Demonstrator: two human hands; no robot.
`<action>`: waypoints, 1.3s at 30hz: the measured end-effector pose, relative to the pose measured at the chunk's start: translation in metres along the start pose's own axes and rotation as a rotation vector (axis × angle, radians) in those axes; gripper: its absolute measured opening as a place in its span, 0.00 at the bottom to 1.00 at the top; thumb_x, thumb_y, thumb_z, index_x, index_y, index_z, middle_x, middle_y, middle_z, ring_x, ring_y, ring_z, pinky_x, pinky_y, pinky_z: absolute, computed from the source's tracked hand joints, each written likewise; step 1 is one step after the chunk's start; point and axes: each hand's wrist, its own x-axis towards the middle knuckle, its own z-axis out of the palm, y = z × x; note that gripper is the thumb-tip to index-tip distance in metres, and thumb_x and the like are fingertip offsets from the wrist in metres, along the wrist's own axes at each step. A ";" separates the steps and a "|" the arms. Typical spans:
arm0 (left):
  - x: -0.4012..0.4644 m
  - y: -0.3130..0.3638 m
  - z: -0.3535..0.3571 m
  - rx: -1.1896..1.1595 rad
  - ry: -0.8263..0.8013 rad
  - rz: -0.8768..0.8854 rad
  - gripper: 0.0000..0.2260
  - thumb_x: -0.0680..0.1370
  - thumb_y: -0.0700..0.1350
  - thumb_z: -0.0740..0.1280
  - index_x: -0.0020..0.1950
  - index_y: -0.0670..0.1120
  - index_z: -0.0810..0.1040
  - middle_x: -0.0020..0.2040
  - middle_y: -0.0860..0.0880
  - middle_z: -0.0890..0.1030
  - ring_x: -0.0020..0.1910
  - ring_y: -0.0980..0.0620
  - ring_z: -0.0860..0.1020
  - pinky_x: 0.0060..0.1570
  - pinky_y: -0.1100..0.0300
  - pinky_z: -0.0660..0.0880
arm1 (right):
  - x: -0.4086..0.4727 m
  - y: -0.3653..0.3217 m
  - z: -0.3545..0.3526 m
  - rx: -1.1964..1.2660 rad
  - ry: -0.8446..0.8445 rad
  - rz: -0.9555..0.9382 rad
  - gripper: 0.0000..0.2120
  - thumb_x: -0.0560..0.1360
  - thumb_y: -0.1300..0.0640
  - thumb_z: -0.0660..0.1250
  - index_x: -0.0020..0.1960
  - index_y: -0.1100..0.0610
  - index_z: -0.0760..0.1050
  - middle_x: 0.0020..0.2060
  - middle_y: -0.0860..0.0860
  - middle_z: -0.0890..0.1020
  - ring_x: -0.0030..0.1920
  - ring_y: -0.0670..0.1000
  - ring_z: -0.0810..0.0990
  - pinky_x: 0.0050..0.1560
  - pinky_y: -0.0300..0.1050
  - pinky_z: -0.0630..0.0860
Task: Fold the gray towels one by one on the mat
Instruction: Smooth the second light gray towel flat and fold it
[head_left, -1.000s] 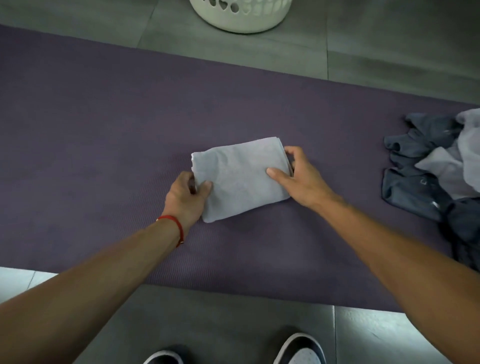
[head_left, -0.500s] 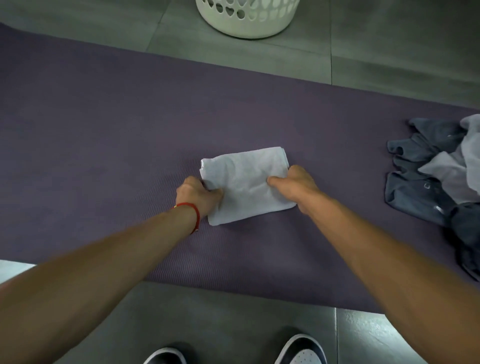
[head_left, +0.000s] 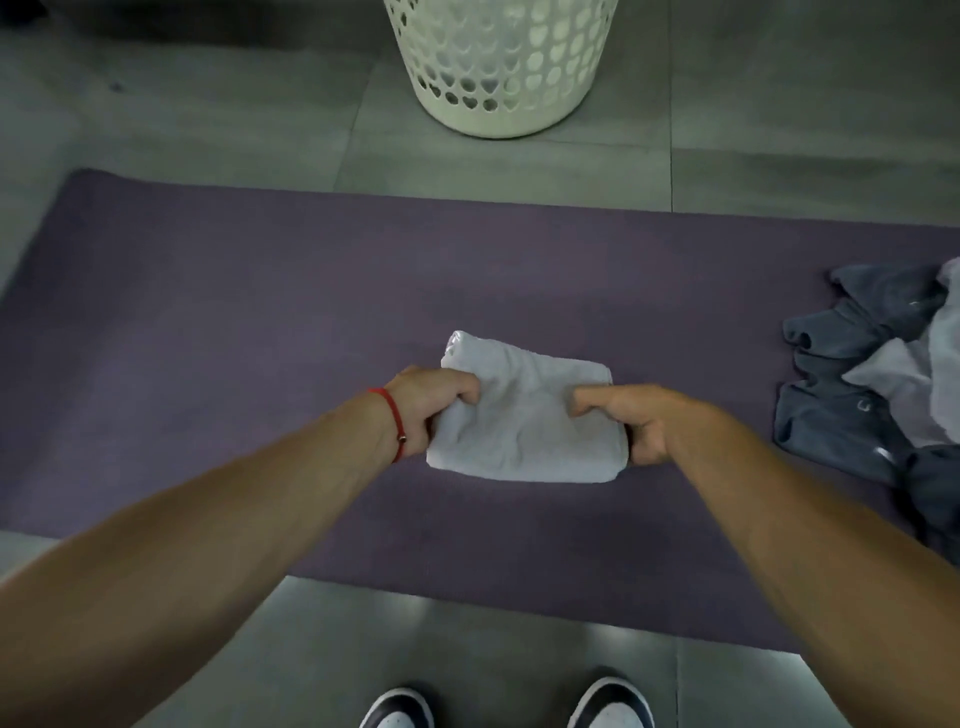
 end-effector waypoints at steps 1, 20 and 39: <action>-0.019 0.015 0.002 -0.014 0.006 0.002 0.15 0.67 0.36 0.70 0.53 0.41 0.83 0.49 0.42 0.86 0.48 0.42 0.86 0.48 0.46 0.83 | -0.020 -0.004 -0.002 0.051 -0.010 -0.014 0.22 0.67 0.63 0.76 0.61 0.60 0.80 0.52 0.57 0.86 0.52 0.59 0.86 0.56 0.59 0.81; -0.468 0.359 -0.051 -0.192 -0.069 0.163 0.27 0.65 0.62 0.76 0.59 0.51 0.82 0.56 0.49 0.85 0.55 0.45 0.84 0.60 0.41 0.79 | -0.565 -0.239 0.007 0.444 -0.007 -0.153 0.26 0.70 0.40 0.76 0.63 0.54 0.81 0.56 0.54 0.86 0.56 0.56 0.85 0.59 0.54 0.79; -0.305 0.593 -0.029 -0.175 0.050 0.211 0.11 0.80 0.52 0.68 0.58 0.47 0.80 0.50 0.47 0.84 0.43 0.49 0.82 0.36 0.58 0.78 | -0.428 -0.536 -0.099 0.047 0.288 -0.380 0.27 0.63 0.36 0.77 0.54 0.53 0.80 0.47 0.50 0.86 0.49 0.53 0.86 0.56 0.55 0.82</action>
